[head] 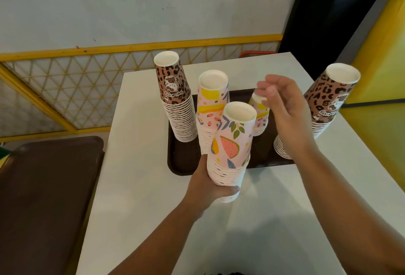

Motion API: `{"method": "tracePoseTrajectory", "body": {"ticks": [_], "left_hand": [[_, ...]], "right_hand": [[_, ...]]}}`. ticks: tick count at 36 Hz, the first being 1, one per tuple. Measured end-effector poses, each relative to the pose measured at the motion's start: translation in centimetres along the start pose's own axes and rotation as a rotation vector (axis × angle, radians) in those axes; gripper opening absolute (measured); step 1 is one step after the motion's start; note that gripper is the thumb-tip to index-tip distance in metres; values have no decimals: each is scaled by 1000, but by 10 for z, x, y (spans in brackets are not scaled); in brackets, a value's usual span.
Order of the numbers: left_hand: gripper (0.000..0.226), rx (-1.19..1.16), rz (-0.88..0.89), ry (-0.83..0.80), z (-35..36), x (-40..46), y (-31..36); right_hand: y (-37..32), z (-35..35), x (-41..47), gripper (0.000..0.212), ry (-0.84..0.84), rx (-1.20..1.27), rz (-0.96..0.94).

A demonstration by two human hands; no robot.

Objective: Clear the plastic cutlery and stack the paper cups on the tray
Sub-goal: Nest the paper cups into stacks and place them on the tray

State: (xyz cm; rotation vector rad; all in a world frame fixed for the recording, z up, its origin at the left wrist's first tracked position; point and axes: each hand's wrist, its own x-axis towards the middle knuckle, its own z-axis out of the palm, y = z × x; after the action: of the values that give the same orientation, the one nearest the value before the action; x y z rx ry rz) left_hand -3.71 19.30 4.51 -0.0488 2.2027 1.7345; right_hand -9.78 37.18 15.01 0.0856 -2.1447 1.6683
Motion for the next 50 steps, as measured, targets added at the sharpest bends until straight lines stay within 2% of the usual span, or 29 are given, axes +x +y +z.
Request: {"method": "tracePoseTrajectory", "body": {"ticks": [2, 4, 7, 11, 19, 24, 29, 33, 36, 40, 43, 50], "left_hand": [[97, -4, -2, 6, 1, 0, 1], [98, -11, 0, 15, 3, -1, 3], [98, -12, 15, 15, 8, -2, 7], [95, -24, 31, 8, 12, -5, 10], [89, -45, 27, 2, 13, -5, 10], [93, -48, 14, 3, 14, -4, 9], [94, -45, -4, 9, 12, -2, 6], [99, -25, -6, 10, 11, -1, 3], [96, 0, -12, -9, 10, 0, 0], [89, -7, -31, -15, 10, 0, -4], [85, -11, -41, -15, 9, 1, -5], [83, 2, -25, -22, 7, 3, -3]], "right_hand": [[-13, -8, -12, 57, -232, -7, 28], [-19, -10, -24, 71, -393, -67, 89], [-22, -7, -39, 74, -463, -165, 121], [-22, -6, -47, 63, -381, -181, 110], [-29, -12, -41, 57, -277, -170, 73], [-36, -14, -31, 47, -217, -98, 100], [-36, -17, -14, 61, -123, 18, 185], [-36, -22, -1, 55, -35, 155, 196], [-39, -24, 11, 60, 65, 243, 180], [-38, -22, 31, 67, 267, 152, 91], [-27, -12, 46, 59, 368, -15, 14], [35, 21, 62, 64, 260, -279, 76]]}}
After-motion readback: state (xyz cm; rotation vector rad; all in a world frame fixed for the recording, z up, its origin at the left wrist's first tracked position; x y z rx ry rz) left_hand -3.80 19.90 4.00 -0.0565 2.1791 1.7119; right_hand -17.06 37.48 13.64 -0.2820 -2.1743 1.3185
